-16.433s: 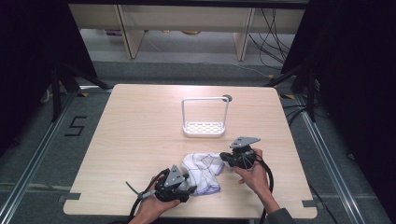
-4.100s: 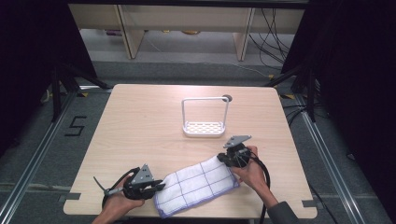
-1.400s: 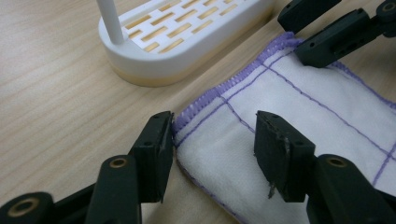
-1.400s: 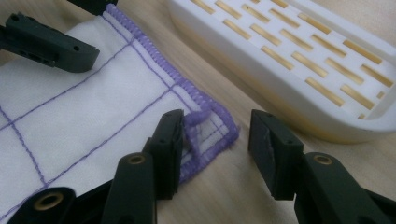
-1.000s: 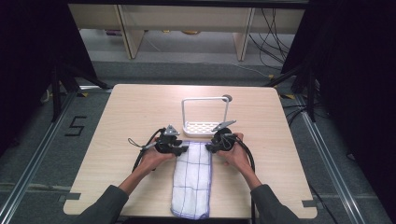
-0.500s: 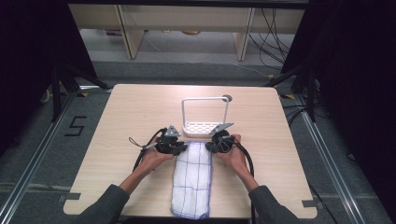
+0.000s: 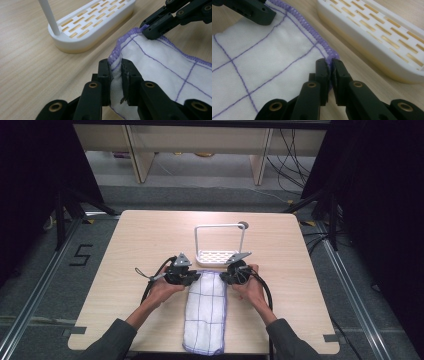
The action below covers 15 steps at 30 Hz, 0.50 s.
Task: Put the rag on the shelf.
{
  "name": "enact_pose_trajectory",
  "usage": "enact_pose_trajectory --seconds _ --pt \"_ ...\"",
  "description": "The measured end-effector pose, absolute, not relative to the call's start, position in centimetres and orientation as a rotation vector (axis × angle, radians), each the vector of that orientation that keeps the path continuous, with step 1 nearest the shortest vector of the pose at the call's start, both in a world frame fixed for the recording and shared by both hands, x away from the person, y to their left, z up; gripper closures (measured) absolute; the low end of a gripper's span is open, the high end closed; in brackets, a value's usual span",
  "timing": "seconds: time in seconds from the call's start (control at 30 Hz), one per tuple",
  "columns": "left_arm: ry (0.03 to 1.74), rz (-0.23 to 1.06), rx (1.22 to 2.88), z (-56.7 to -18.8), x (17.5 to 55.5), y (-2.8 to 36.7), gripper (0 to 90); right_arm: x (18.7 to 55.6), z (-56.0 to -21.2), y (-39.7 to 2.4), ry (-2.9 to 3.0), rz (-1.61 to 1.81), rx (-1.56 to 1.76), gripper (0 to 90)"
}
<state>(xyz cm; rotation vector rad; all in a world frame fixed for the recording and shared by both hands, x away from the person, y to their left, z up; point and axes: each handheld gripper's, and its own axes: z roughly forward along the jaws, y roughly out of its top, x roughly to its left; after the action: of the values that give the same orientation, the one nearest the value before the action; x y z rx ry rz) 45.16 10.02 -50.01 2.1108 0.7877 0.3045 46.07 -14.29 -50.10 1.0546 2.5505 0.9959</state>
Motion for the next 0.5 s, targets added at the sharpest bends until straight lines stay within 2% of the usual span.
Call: enact_pose_trajectory --seconds 0.5 --pt "0.750 0.303 2.073 -47.3 43.7 10.8 79.1 43.7 -46.8 -14.9 2.504 1.119 0.953 85.1"
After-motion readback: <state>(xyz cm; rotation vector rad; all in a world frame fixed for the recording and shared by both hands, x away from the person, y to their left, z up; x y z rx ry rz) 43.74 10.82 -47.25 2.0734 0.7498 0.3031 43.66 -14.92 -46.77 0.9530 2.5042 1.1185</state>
